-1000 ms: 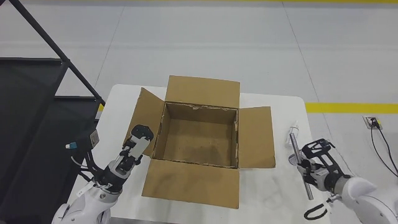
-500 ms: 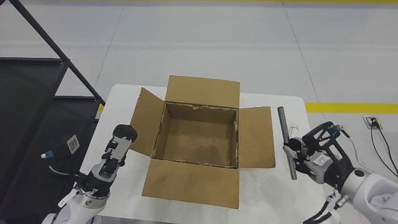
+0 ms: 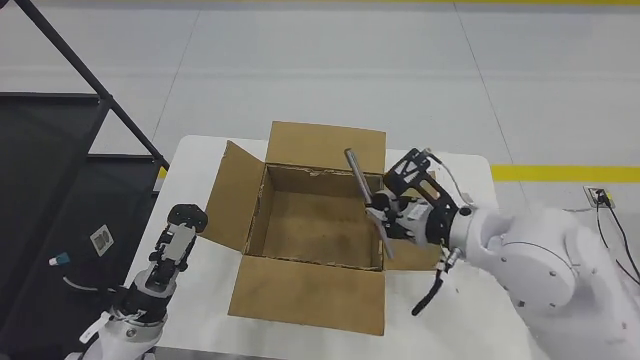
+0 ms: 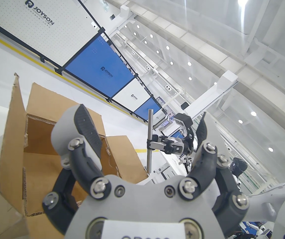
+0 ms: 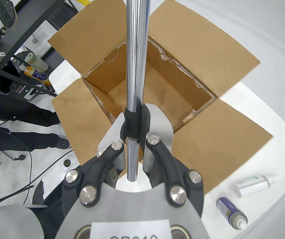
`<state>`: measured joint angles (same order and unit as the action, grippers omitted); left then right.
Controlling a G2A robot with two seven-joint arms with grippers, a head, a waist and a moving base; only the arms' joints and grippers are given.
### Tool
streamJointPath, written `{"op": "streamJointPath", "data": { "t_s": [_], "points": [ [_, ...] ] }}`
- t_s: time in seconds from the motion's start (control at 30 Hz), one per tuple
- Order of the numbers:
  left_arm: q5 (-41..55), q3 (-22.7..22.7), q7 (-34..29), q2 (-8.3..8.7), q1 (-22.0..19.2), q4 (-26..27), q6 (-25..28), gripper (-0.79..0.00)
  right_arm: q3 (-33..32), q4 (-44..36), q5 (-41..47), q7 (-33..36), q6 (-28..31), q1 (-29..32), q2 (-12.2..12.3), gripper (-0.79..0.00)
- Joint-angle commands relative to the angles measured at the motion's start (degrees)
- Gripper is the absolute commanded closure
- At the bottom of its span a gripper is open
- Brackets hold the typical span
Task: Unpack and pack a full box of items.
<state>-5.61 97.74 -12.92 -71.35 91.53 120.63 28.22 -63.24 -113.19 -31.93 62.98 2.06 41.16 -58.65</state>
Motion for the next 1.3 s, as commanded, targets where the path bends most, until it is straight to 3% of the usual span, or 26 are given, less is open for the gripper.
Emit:
{"op": "streamJointPath", "data": {
  "t_s": [0.0,0.23,0.83,0.93,1.07,1.27],
  "points": [
    [0.0,0.0,0.0,0.0,0.0,0.0,0.0,-0.785,5.9,4.0,0.0,-1.0,-1.6,-5.1,-1.3,0.0],
    [0.0,0.0,0.0,0.0,0.0,0.0,0.0,-0.785,18.7,16.0,1.2,-5.6,-6.6,-16.0,-6.0,0.0],
    [0.0,0.0,0.0,0.0,0.0,0.0,0.0,-0.785,18.7,16.0,1.2,-5.6,-6.6,-16.0,-6.0,0.0],
    [0.3,-0.9,0.2,-0.05,-0.3,0.6,-2.1,-0.785,19.1,19.9,4.7,-8.6,-3.2,-15.2,-6.6,0.0],
    [-0.6,-0.7,2.2,-0.13,-1.1,0.6,-5.4,-0.785,24.5,30.0,7.5,-9.3,-0.2,-20.4,-9.5,0.0],
    [3.0,3.2,8.0,-0.37,0.1,0.0,-8.3,-0.785,34.8,45.8,11.0,-8.5,4.5,-28.5,-16.4,0.0]
  ]
}}
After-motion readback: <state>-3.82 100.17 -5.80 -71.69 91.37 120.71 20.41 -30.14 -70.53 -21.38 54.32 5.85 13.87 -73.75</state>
